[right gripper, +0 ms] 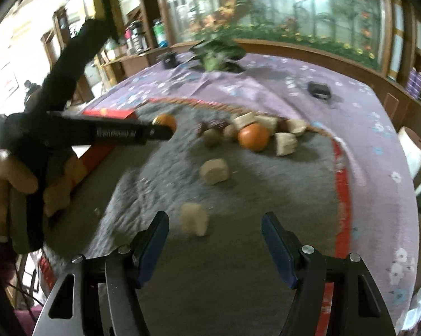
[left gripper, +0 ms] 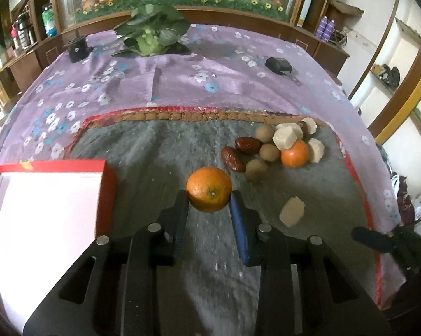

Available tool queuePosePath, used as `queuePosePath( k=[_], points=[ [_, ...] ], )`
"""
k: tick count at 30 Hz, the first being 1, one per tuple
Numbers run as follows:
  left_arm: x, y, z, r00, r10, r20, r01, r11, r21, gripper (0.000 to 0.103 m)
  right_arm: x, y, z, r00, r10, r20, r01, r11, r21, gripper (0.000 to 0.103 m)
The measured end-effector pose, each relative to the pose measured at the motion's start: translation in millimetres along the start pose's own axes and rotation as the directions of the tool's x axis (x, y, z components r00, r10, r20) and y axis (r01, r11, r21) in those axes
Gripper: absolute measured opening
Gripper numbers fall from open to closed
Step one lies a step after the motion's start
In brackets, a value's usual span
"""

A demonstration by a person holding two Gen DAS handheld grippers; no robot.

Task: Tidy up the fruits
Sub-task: 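Carry the orange and pale cube into the red-rimmed white tray with both tools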

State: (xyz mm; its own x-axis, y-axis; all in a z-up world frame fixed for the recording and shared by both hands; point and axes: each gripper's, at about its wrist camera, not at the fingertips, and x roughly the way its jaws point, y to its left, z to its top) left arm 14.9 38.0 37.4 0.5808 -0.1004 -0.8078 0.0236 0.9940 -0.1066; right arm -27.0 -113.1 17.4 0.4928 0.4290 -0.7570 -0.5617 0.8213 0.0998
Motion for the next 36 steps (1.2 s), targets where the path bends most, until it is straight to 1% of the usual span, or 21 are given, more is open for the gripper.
queuePosePath(
  k=[1, 2, 3, 5, 6, 7, 8, 10, 15, 19, 22, 27, 31, 36],
  points=[
    [-4, 0, -2, 1.000, 0.003, 0.006, -0.003, 1.000, -0.002, 0.029, 3, 3, 0, 1.000, 0.002, -0.005, -0.002, 1.000, -0.008, 0.065],
    [-7, 0, -4, 1.000, 0.004, 0.010, -0.004, 1.000, -0.003, 0.029, 6, 4, 0, 1.000, 0.011, -0.009, -0.011, 1.000, -0.004, 0.057],
    [-10, 0, -6, 1.000, 0.001, 0.011, -0.001, 1.000, -0.004, 0.029, 9, 5, 0, 1.000, 0.021, -0.014, -0.021, 1.000, 0.004, 0.053],
    [-14, 0, -10, 1.000, -0.003, 0.010, 0.003, 1.000, -0.006, 0.029, 16, 5, 0, 0.999, 0.035, -0.029, -0.035, 0.999, 0.016, 0.042],
    [-16, 0, -13, 1.000, -0.002, 0.009, 0.002, 1.000, -0.007, 0.029, 17, 5, -1, 0.999, 0.034, -0.031, -0.034, 0.999, 0.012, 0.041],
    [-17, 0, -14, 1.000, -0.001, 0.008, 0.001, 1.000, -0.007, 0.029, 20, 6, -2, 0.999, 0.031, -0.038, -0.031, 1.000, 0.007, 0.034],
    [-19, 1, -16, 1.000, -0.002, 0.009, 0.002, 1.000, -0.011, 0.029, 22, 7, -3, 0.998, 0.033, -0.046, -0.033, 0.999, 0.004, 0.025],
    [-22, 5, -18, 1.000, -0.004, 0.008, 0.004, 1.000, -0.024, 0.029, 22, 5, -3, 0.998, 0.040, -0.042, -0.039, 0.999, 0.011, 0.018],
    [-33, 16, -22, 1.000, 0.006, 0.024, -0.005, 0.999, -0.046, 0.029, 16, 10, -1, 0.998, 0.046, -0.032, -0.047, 0.999, -0.016, 0.016],
    [-38, 23, -25, 1.000, 0.011, 0.025, -0.010, 0.998, -0.063, 0.029, 22, 15, -1, 0.998, 0.046, -0.051, -0.047, 0.999, -0.024, 0.016],
    [-45, 30, -27, 0.999, 0.014, 0.035, -0.011, 0.997, -0.074, 0.029, 17, 16, 1, 0.996, 0.075, -0.040, -0.075, 0.997, -0.002, 0.016],
    [-58, 45, -28, 0.998, 0.036, 0.058, -0.030, 0.995, -0.099, 0.029, 8, 33, 15, 0.995, 0.099, -0.013, -0.100, 0.994, -0.042, 0.016],
    [-69, 63, -31, 0.995, 0.074, 0.068, -0.065, 0.990, -0.124, 0.029, 7, 55, 32, 0.991, 0.137, 0.004, -0.137, 0.987, -0.086, 0.016],
    [-76, 94, -37, 0.989, 0.139, 0.056, -0.128, 0.977, -0.169, 0.029, 13, 87, 54, 0.982, 0.190, 0.015, -0.186, 0.972, -0.141, 0.016]
  ],
)
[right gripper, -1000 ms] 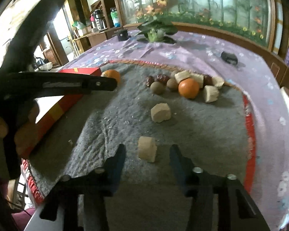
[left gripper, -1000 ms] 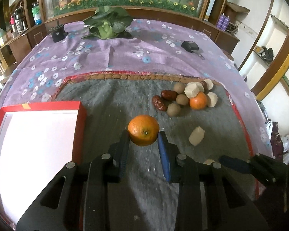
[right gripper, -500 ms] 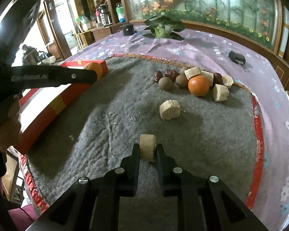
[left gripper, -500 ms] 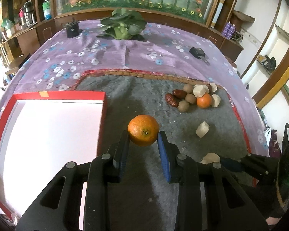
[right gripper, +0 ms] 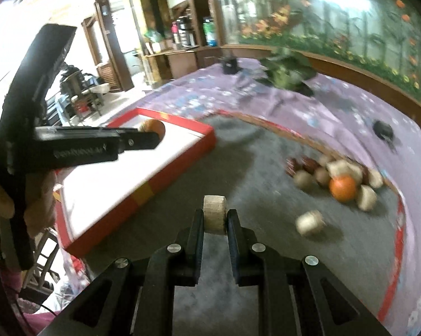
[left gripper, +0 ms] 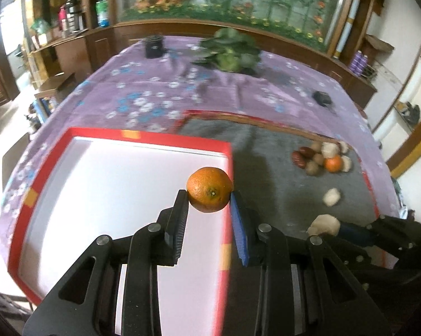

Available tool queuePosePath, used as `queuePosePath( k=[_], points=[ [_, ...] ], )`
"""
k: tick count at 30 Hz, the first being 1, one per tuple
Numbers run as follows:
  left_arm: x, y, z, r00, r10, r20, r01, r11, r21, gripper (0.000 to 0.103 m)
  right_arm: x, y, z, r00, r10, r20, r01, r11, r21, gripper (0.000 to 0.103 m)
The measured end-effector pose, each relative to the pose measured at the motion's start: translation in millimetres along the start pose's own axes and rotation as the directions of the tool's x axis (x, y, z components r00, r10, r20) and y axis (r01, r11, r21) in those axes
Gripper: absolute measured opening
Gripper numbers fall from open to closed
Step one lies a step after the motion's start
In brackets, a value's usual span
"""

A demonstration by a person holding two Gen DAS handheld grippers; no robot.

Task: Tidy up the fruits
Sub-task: 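Carry the orange and pale cube into the red-rimmed white tray with both tools, then open both tools to release the orange and cube in the tray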

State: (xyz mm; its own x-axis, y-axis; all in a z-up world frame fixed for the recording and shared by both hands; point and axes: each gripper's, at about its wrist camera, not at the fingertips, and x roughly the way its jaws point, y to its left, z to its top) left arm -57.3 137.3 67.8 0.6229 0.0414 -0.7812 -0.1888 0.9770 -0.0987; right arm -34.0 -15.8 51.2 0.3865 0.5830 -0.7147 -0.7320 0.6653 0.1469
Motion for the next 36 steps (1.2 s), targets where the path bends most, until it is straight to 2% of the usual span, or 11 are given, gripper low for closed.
queuePosePath(
  k=[5, 14, 19, 25, 28, 31, 36],
  points=[
    [6, 26, 0, 0.999, 0.036, -0.021, -0.036, 0.999, -0.034, 0.029, 17, 21, 26, 1.000, 0.025, 0.009, -0.025, 0.999, -0.048, 0.016],
    [34, 59, 10, 0.996, 0.048, -0.079, -0.055, 0.994, -0.098, 0.029, 62, 42, 67, 0.998, 0.066, -0.022, -0.068, 0.993, -0.093, 0.016],
    [49, 69, 14, 0.993, 0.056, -0.104, -0.069, 0.989, -0.128, 0.029, 95, 48, 80, 0.993, 0.094, -0.066, -0.100, 0.990, -0.101, 0.016],
    [59, 79, 14, 0.989, 0.075, -0.130, -0.095, 0.984, -0.153, 0.030, 124, 47, 80, 0.991, 0.079, -0.108, -0.090, 0.991, -0.101, 0.016],
    [58, 83, 14, 0.989, 0.069, -0.127, -0.091, 0.981, -0.172, 0.030, 124, 47, 76, 0.992, 0.085, -0.096, -0.095, 0.990, -0.108, 0.020],
    [57, 83, 13, 0.988, 0.088, -0.126, -0.110, 0.979, -0.173, 0.032, 111, 47, 74, 0.994, 0.087, -0.064, -0.093, 0.990, -0.105, 0.035],
    [46, 80, 9, 0.990, 0.091, -0.110, -0.111, 0.976, -0.185, 0.032, 76, 35, 66, 0.995, 0.102, 0.011, -0.101, 0.993, -0.053, 0.038]
  ],
)
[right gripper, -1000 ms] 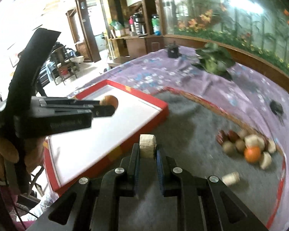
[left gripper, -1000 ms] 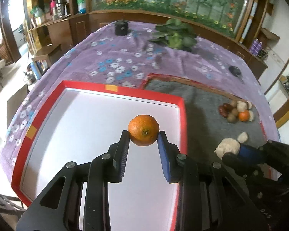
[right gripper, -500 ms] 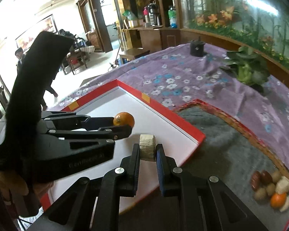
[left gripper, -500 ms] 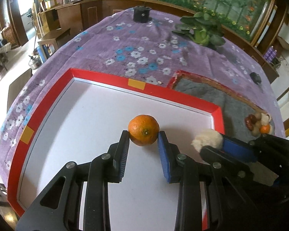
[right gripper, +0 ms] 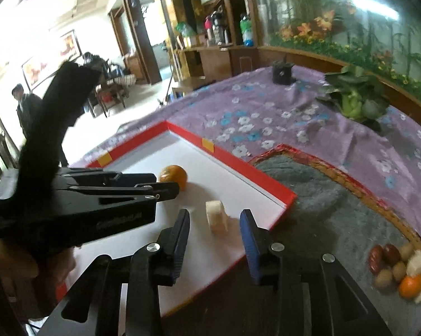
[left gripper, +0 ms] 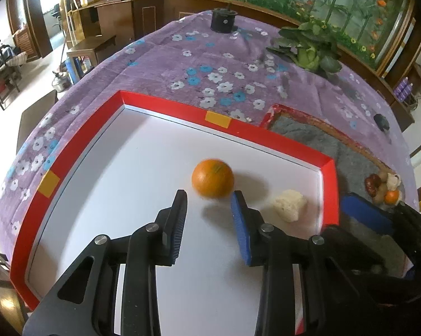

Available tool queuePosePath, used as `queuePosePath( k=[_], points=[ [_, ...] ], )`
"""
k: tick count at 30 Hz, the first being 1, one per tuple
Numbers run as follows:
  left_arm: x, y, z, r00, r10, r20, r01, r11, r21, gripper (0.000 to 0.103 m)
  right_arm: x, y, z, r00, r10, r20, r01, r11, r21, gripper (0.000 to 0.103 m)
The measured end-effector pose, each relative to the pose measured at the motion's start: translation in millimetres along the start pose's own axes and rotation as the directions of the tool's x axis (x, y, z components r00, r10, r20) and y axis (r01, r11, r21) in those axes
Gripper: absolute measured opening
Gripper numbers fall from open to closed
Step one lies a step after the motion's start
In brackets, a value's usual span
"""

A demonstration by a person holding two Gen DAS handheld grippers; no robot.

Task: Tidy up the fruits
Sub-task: 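Open both tools to release the orange and cube in the tray, then grasp a pale cube with the left tool while the right tool grasps another cube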

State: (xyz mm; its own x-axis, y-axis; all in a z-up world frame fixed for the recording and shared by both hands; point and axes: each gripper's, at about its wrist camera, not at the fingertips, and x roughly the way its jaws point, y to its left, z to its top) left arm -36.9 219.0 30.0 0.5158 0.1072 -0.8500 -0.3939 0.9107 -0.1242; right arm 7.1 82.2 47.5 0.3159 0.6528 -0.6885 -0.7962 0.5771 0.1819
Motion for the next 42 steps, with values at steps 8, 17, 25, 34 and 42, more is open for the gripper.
queuePosePath(
  k=[8, 17, 25, 34, 42],
  points=[
    [-37, -26, -9, 0.995, -0.045, 0.089, 0.043, 0.999, 0.018, 0.061, -78, -47, -46, 0.988, -0.146, 0.050, 0.142, 0.987, 0.077, 0.057],
    [-44, -90, -20, 0.989, -0.130, 0.072, 0.119, 0.983, 0.137, 0.061, -121, -110, -114, 0.947, -0.321, -0.017, 0.317, 0.925, 0.211, 0.062],
    [-39, -151, -39, 0.985, -0.172, 0.016, 0.162, 0.951, 0.263, 0.061, -123, -133, -124, 0.918, -0.392, -0.062, 0.396, 0.893, 0.215, 0.063],
    [-18, -228, -66, 0.965, -0.241, -0.100, 0.260, 0.854, 0.451, 0.061, -145, -153, -137, 0.907, -0.418, -0.051, 0.416, 0.868, 0.271, 0.063],
    [9, -259, -66, 0.981, -0.167, -0.096, 0.193, 0.859, 0.474, 0.060, -158, -168, -150, 0.916, -0.399, -0.041, 0.389, 0.857, 0.338, 0.063]
  ],
)
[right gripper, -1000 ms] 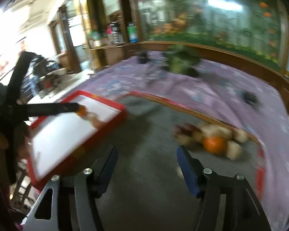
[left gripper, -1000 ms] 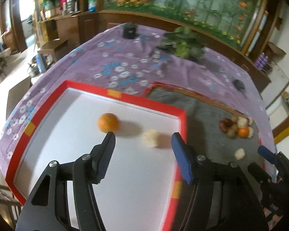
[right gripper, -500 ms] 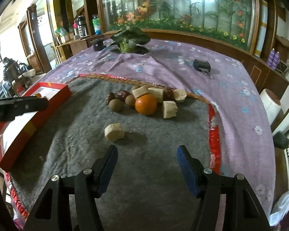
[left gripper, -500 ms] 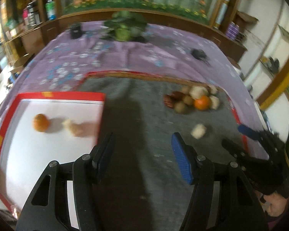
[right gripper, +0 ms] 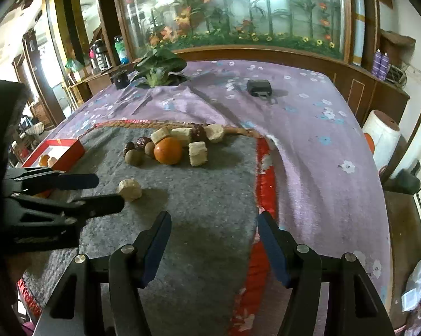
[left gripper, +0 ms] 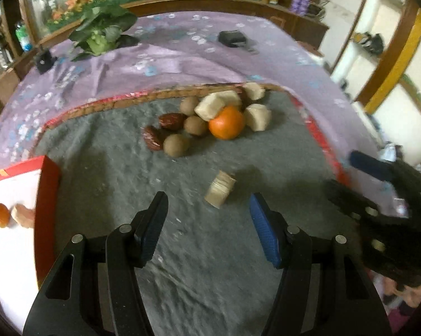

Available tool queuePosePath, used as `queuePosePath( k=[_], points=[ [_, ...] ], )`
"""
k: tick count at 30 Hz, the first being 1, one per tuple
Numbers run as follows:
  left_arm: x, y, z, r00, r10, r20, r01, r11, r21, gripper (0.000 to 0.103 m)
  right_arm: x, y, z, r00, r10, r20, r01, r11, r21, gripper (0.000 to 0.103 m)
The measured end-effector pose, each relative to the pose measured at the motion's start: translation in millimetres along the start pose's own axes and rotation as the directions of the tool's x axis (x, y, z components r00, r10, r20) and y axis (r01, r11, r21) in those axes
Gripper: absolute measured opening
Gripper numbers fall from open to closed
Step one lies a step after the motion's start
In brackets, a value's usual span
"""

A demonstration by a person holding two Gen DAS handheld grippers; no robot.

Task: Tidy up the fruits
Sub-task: 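Grasp a pale cube with the left tool while the right tool grasps another cube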

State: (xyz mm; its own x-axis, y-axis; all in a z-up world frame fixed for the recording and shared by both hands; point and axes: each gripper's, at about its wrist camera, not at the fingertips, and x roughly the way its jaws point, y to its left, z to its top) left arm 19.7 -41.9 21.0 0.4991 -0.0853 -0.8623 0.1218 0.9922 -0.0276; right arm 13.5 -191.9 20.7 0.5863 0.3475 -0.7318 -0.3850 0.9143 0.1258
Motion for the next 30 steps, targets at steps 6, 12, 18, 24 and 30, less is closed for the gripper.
queuePosePath(
  k=[6, 12, 18, 24, 30],
  points=[
    [7, 31, 3, 0.997, 0.078, -0.008, -0.079, 0.993, -0.089, 0.061, 3, -4, -1, 1.000, 0.031, 0.001, -0.031, 0.999, 0.013, 0.063],
    [1, 41, -1, 0.999, 0.033, -0.008, -0.034, 0.992, -0.118, 0.061, 8, 0, 1, 0.998, 0.055, -0.002, -0.055, 0.998, 0.006, 0.063],
    [9, 16, 1, 0.999, -0.039, -0.026, 0.037, 0.998, -0.046, 0.060, 12, 2, 2, 0.997, 0.074, -0.007, -0.074, 0.997, 0.002, 0.063],
    [24, 7, 6, 0.999, -0.033, -0.034, 0.032, 0.999, -0.028, 0.059, 14, 6, 15, 0.998, 0.065, 0.005, -0.064, 0.997, -0.038, 0.063],
    [20, 16, 4, 0.999, -0.041, -0.017, 0.040, 0.998, -0.039, 0.025, 39, 7, 44, 0.996, 0.084, -0.004, -0.084, 0.993, -0.088, 0.063]
  ],
)
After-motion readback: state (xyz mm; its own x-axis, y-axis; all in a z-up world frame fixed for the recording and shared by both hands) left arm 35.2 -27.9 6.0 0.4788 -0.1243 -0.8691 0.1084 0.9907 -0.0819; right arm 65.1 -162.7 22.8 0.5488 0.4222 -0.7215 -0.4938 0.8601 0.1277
